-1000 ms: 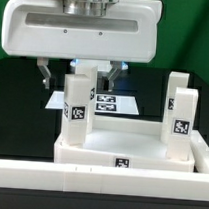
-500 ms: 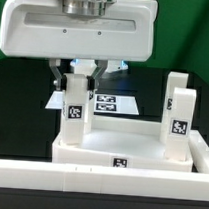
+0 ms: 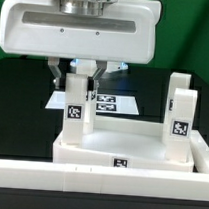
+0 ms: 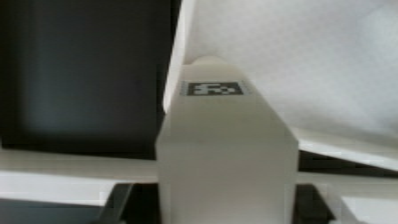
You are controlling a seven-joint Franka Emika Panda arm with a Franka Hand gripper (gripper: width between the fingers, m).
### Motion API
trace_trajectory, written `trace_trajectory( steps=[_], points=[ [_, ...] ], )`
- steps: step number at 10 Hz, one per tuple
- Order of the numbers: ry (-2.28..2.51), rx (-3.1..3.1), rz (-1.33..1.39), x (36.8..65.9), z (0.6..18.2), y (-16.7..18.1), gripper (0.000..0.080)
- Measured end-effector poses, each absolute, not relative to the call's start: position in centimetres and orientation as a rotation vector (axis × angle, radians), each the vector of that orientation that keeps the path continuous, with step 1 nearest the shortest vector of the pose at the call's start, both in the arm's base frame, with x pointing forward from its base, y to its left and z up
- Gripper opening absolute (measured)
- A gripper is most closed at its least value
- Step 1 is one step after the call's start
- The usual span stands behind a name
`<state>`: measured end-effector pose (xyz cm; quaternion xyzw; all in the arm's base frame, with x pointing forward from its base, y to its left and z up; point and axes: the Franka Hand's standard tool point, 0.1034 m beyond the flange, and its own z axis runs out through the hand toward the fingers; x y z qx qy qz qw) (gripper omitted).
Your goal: Assemble desk
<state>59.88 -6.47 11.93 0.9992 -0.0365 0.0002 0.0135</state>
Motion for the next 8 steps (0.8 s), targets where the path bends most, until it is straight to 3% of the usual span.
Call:
trace_trajectory(
  steps=[8],
  points=[
    [-1.300,2.851,0.038,59.77,11.97,-6.71,0.0290]
  ],
)
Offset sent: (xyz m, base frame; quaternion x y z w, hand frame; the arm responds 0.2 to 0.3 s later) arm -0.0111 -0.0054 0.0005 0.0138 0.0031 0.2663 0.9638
